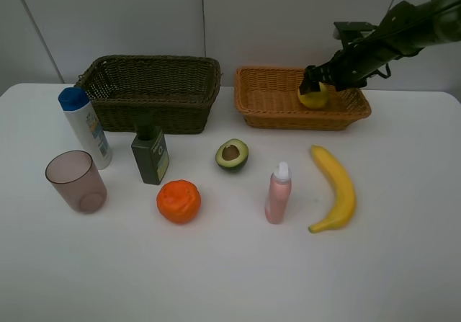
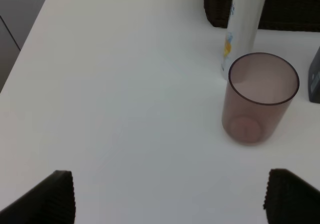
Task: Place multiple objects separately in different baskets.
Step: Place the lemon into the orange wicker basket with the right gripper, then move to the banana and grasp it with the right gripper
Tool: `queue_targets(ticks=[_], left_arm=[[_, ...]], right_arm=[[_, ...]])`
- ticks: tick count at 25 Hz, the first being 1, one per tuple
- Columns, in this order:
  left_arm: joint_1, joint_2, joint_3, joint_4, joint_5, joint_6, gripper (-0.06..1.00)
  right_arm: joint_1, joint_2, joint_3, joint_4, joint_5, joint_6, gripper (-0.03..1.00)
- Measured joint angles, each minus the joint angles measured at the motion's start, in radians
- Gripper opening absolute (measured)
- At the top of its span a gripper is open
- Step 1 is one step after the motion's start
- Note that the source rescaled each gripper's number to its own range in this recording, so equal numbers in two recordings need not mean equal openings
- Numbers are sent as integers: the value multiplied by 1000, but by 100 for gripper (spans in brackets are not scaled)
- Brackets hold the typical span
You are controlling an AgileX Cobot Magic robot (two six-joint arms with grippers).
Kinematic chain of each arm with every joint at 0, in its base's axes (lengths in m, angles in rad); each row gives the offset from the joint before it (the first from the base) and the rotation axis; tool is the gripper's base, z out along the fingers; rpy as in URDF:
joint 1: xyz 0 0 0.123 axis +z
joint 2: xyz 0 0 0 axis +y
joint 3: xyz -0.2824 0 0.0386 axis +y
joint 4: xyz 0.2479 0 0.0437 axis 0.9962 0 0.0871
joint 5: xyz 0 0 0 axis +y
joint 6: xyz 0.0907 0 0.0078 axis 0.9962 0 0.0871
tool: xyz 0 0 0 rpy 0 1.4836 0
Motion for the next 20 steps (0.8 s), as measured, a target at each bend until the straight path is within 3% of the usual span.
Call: queue_targets(ticks=[10, 20], left_arm=[[0, 0, 0, 0, 0, 0, 100], [0, 0, 0, 0, 0, 0, 100]], right_arm=[[0, -69, 0, -11, 99, 42, 91], [0, -214, -2, -214, 355, 204, 91]])
